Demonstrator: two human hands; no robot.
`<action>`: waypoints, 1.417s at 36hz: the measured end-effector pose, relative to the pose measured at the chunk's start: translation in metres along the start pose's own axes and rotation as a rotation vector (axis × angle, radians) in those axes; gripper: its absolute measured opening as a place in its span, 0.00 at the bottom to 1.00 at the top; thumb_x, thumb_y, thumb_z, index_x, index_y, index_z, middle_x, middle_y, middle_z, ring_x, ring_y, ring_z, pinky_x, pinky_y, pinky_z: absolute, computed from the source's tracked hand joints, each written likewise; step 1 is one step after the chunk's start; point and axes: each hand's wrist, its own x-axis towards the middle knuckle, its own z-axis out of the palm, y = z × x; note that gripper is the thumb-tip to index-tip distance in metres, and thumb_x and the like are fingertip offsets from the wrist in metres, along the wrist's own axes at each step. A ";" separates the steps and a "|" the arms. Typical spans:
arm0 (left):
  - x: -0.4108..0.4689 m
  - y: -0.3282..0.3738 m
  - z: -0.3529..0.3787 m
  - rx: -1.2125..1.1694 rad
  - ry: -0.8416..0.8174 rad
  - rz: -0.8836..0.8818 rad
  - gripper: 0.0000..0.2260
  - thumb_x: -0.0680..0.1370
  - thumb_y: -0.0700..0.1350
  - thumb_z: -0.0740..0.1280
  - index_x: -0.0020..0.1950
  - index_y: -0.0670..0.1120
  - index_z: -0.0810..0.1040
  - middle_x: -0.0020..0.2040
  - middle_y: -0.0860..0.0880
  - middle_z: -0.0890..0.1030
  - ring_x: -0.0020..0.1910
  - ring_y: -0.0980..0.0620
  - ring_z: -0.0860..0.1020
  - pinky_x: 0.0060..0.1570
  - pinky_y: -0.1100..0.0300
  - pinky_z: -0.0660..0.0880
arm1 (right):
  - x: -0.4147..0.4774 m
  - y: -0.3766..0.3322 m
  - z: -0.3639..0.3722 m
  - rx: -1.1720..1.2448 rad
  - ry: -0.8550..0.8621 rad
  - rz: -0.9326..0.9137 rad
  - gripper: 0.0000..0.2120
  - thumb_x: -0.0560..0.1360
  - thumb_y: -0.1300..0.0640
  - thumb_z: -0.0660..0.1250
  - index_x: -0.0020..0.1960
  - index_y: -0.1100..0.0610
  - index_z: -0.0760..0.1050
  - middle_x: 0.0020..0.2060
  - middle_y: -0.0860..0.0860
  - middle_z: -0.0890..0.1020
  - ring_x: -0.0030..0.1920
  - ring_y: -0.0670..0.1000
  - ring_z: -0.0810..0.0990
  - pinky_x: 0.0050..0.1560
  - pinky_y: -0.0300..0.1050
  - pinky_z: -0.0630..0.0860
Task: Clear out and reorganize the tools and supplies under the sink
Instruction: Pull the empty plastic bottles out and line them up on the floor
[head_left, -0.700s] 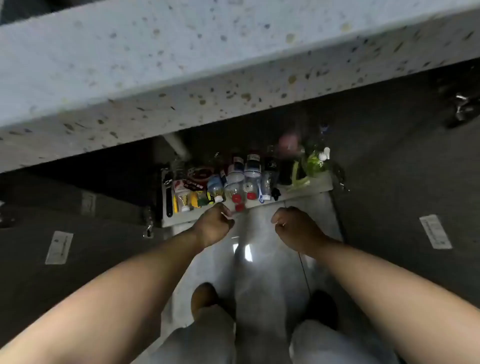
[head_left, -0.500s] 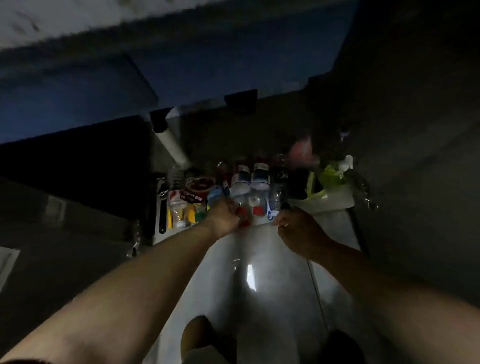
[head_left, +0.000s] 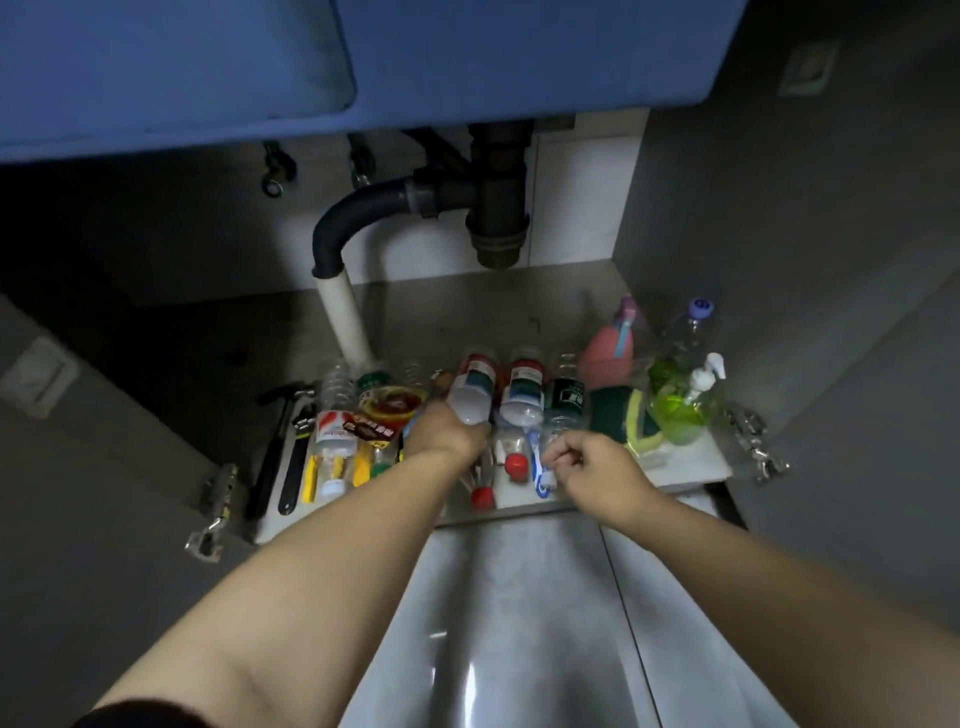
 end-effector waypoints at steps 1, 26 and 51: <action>-0.008 -0.001 -0.004 -0.094 -0.013 -0.031 0.28 0.73 0.56 0.75 0.69 0.45 0.76 0.63 0.43 0.81 0.61 0.41 0.80 0.58 0.53 0.78 | -0.006 -0.005 -0.003 0.042 0.019 0.034 0.11 0.77 0.66 0.62 0.48 0.54 0.80 0.48 0.53 0.84 0.49 0.52 0.81 0.53 0.46 0.77; -0.268 0.009 -0.076 -0.376 -0.592 0.327 0.27 0.70 0.57 0.80 0.64 0.51 0.76 0.56 0.49 0.85 0.54 0.52 0.85 0.48 0.57 0.82 | -0.221 -0.097 -0.082 0.320 0.075 0.140 0.31 0.71 0.53 0.76 0.68 0.57 0.66 0.57 0.56 0.81 0.50 0.53 0.83 0.42 0.45 0.81; -0.079 0.028 0.002 -0.100 -0.207 0.238 0.25 0.77 0.48 0.72 0.72 0.47 0.68 0.63 0.42 0.79 0.61 0.40 0.79 0.62 0.43 0.77 | -0.123 0.057 -0.104 0.139 0.048 0.233 0.28 0.72 0.51 0.75 0.64 0.46 0.62 0.49 0.41 0.77 0.46 0.44 0.80 0.29 0.35 0.75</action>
